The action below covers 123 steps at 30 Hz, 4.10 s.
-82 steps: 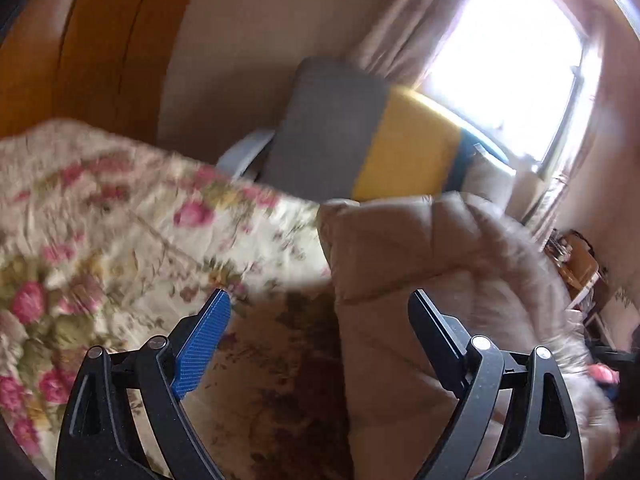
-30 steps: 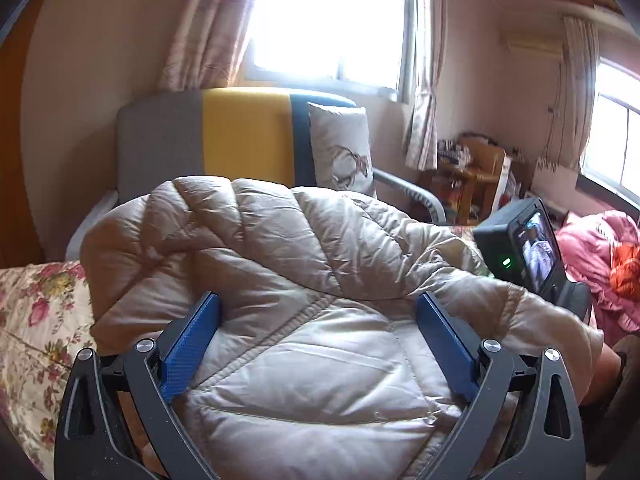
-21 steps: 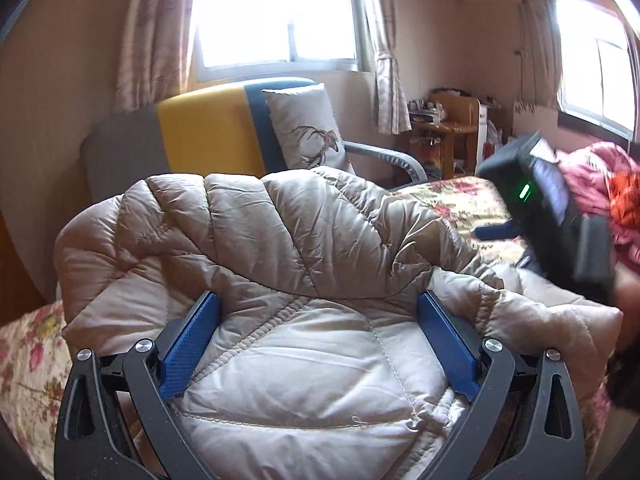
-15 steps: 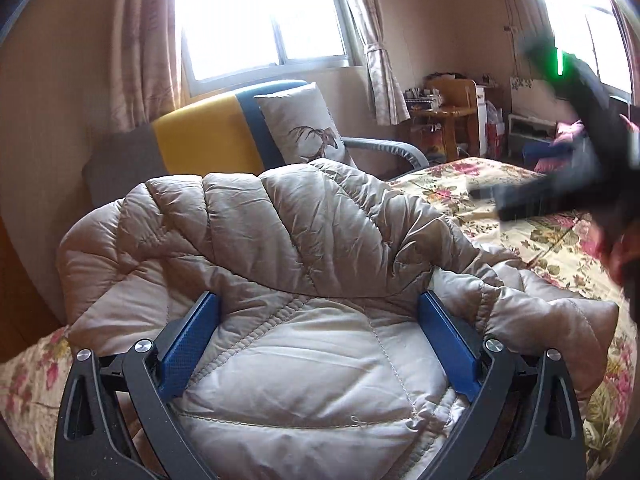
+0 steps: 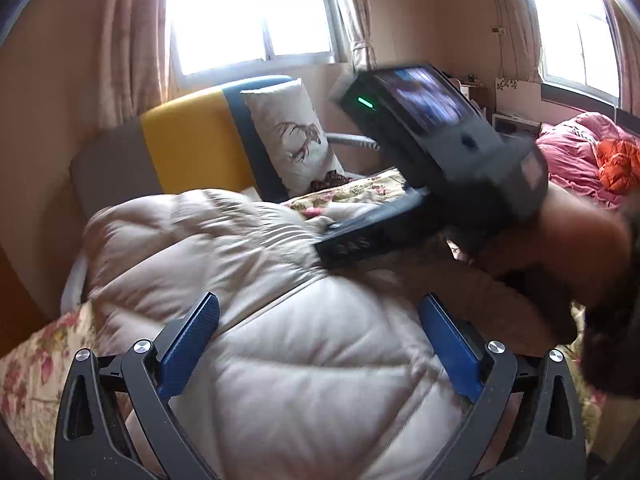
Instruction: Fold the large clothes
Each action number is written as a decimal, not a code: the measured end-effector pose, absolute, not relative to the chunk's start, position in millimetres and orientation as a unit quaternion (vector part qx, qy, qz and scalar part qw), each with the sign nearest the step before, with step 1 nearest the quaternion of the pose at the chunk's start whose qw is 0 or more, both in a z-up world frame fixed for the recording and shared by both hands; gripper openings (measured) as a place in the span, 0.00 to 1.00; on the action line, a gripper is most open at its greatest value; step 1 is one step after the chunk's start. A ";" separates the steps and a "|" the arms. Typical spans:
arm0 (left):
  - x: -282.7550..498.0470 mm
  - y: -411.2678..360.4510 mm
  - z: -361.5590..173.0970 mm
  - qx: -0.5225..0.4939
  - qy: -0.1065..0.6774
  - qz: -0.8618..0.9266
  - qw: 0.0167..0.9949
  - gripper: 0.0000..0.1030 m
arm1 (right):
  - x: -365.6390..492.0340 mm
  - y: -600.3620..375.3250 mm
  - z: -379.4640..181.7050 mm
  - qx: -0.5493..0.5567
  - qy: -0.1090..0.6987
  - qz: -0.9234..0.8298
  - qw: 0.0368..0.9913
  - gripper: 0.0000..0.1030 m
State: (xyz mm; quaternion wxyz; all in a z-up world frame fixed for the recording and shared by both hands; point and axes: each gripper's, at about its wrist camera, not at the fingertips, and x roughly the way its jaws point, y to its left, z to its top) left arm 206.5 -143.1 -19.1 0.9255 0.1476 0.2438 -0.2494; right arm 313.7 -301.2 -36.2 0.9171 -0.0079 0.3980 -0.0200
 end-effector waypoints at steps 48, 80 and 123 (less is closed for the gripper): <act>247.0 -146.5 -47.0 0.127 0.318 -0.127 0.931 0.97 | 230.1 -327.1 12.2 0.056 0.299 -0.083 0.949 0.98; 248.4 3.4 -102.8 -0.256 0.486 -0.304 0.778 0.97 | 249.9 -362.4 -106.2 0.375 0.493 0.211 0.756 0.98; 199.4 126.0 -78.3 -0.190 0.298 -0.055 0.934 0.89 | 304.5 -162.5 3.1 0.112 0.292 0.144 0.939 0.98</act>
